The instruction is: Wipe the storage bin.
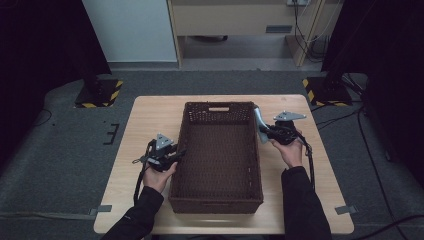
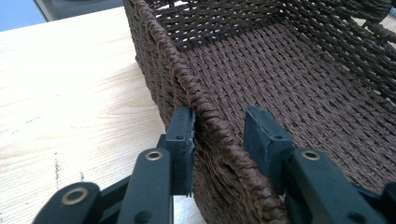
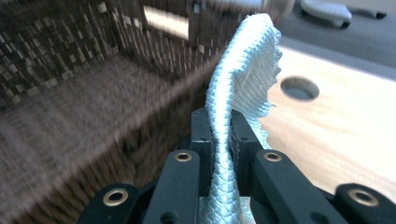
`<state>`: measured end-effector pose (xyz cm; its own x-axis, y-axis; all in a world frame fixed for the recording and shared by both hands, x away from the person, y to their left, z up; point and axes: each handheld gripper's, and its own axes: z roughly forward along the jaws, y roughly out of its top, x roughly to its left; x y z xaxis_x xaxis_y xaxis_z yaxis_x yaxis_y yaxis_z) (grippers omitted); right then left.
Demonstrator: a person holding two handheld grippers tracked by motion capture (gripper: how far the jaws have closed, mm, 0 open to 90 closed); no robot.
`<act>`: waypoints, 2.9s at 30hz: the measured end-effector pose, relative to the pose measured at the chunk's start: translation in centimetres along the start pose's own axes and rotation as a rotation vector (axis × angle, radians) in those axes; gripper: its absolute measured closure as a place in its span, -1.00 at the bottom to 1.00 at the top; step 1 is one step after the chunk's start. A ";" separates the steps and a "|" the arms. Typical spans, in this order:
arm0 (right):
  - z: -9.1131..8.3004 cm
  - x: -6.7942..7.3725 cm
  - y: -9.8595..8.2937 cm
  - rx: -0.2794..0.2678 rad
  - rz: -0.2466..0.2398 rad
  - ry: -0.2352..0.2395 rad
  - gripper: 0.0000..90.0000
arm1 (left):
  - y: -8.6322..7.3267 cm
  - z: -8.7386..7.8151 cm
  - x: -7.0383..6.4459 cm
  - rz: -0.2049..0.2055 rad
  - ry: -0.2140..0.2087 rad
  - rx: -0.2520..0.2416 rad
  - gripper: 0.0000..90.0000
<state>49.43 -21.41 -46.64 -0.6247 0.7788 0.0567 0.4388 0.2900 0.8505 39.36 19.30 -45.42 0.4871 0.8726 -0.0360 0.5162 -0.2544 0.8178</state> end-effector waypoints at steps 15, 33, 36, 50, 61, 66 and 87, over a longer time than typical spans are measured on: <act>0.0 0.7 -0.8 0.077 -0.024 0.006 0.86 | -0.3 -1.1 0.0 0.014 -0.022 -0.016 -0.10; 1.0 0.4 -3.9 0.174 0.039 0.020 0.86 | -1.1 -1.5 -0.8 -0.011 -0.011 -0.023 0.41; 1.4 0.6 -4.5 0.179 0.060 0.034 0.85 | -0.9 -1.3 -0.7 -0.017 0.010 -0.028 0.44; -1.3 0.8 -2.1 0.023 0.028 0.061 0.85 | -0.6 -0.6 -0.1 -0.032 0.022 -0.033 0.32; 1.4 1.7 -4.0 0.171 0.020 0.060 0.85 | -1.1 -1.8 -0.3 0.040 -0.019 -0.027 0.05; -1.3 1.4 -2.3 0.043 0.032 0.062 0.85 | -1.4 -2.0 -0.4 0.037 -0.027 -0.019 0.08; -0.6 2.6 -3.5 0.095 -0.008 0.061 0.85 | -0.9 -1.4 -0.6 -0.011 0.013 -0.025 0.46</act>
<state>45.91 -20.73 -49.12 -0.6653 0.7417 0.0845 0.4913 0.3497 0.7977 37.66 19.56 -45.34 0.4722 0.8807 -0.0377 0.5035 -0.2343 0.8316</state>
